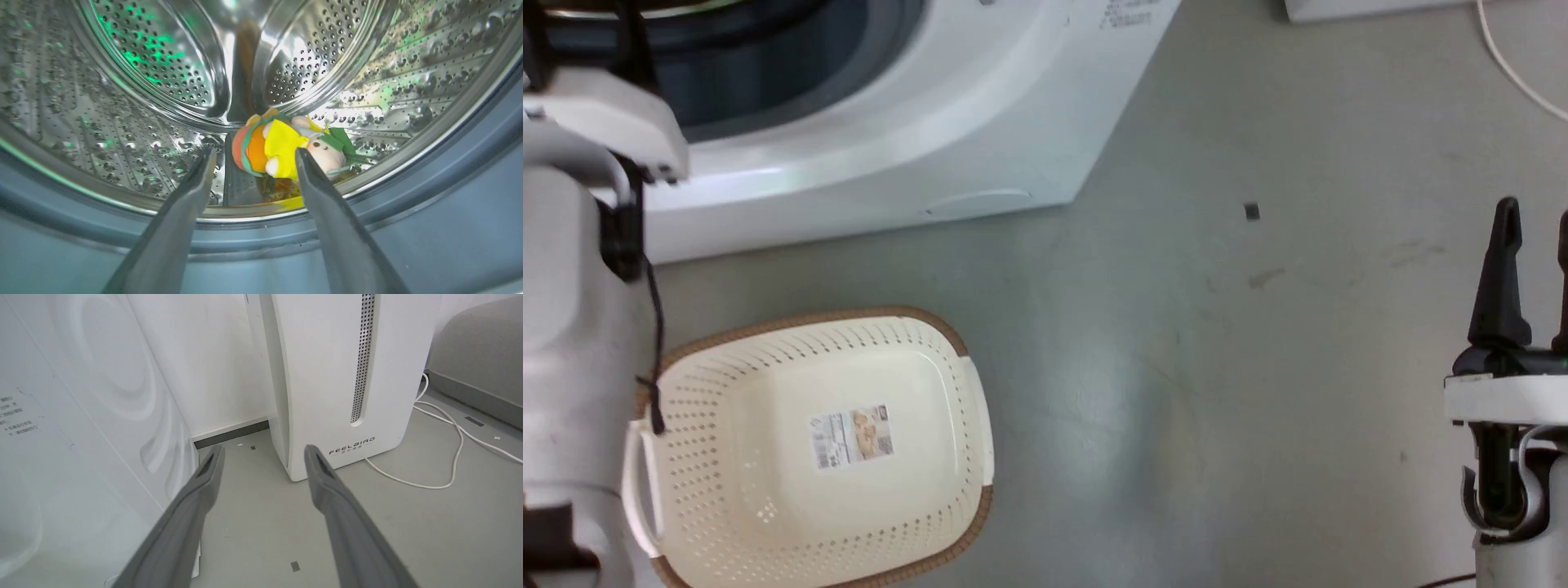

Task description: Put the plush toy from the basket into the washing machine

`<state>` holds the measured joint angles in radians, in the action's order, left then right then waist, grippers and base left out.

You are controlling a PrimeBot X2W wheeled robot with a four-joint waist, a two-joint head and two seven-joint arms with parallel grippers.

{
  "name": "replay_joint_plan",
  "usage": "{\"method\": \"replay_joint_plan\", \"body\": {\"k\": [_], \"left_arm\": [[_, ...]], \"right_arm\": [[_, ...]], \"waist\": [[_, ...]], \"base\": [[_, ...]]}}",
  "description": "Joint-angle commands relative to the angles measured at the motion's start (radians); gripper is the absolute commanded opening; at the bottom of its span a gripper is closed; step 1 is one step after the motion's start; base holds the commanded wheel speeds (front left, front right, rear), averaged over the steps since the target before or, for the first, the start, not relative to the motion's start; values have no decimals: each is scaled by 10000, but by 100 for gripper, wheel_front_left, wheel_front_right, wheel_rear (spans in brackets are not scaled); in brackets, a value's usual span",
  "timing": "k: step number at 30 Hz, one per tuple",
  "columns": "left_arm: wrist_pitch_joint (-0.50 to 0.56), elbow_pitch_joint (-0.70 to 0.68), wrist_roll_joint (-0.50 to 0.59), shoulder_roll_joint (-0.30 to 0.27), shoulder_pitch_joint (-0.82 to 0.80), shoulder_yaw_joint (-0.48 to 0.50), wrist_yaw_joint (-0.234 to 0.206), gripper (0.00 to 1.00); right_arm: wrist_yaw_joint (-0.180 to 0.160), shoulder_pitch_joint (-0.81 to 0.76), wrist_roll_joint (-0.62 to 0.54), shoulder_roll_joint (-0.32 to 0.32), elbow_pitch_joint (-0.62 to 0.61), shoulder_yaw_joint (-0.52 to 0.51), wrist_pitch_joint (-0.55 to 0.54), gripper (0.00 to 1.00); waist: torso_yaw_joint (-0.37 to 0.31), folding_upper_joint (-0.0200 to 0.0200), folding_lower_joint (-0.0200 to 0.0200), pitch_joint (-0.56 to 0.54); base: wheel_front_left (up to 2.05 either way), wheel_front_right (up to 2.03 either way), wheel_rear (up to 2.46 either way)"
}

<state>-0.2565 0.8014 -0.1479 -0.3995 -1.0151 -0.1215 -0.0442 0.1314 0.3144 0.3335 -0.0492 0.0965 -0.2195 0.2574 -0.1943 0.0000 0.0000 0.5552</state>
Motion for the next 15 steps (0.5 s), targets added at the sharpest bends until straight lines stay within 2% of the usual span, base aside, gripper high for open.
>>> {"method": "replay_joint_plan", "body": {"k": [1, 15], "left_arm": [[-53, -160, -79, 46, 239, 95, -65, 100], [-53, -3268, 477, 1157, 3969, 625, -553, 100]], "right_arm": [[-7, -120, -64, -10, -8, 1, 44, 100], [-7, -1053, -959, -10, -686, 229, 44, 100]], "waist": [[245, 0, 0, -428], [1192, 0, 0, -2337]], "base": [[0, 0, 0], [0, 0, 0]]}}
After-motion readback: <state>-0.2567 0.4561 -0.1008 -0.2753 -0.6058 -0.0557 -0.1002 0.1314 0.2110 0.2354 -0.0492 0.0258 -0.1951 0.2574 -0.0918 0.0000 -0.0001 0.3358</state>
